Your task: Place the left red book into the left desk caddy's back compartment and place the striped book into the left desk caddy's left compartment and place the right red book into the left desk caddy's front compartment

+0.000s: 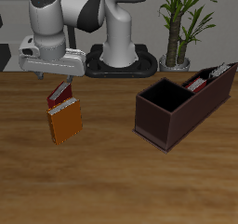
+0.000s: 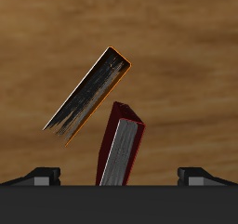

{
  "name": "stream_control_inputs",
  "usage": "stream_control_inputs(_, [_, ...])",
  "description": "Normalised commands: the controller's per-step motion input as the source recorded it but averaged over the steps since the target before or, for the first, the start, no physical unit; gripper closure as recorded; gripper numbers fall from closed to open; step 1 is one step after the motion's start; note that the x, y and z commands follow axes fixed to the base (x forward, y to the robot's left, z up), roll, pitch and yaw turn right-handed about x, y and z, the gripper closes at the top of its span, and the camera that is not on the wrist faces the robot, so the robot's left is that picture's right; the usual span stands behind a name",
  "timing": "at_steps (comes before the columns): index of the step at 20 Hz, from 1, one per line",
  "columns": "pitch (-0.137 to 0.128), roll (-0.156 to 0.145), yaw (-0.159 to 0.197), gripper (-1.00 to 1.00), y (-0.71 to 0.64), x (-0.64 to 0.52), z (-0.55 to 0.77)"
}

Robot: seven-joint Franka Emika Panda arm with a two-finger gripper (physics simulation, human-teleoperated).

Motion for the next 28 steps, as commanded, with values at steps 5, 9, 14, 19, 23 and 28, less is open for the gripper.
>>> stream_control_inputs(5, [-0.034,-0.012,-0.002,-1.00,0.05,-0.12,-0.18])
stream_control_inputs(9, [-0.059,-0.034,0.061,-1.00,0.04,-0.11,-0.23])
stream_control_inputs(14, [-0.019,-0.006,0.012,-1.00,0.04,-0.03,-0.14])
stream_control_inputs(19, [-0.011,0.022,-0.025,-1.00,0.07,-0.07,-0.10])
stream_control_inputs(23, [-0.003,0.029,-0.001,-1.00,0.03,-0.06,-0.13])
stream_control_inputs(28, [0.002,0.008,-0.003,-1.00,-0.02,-0.06,-0.10])
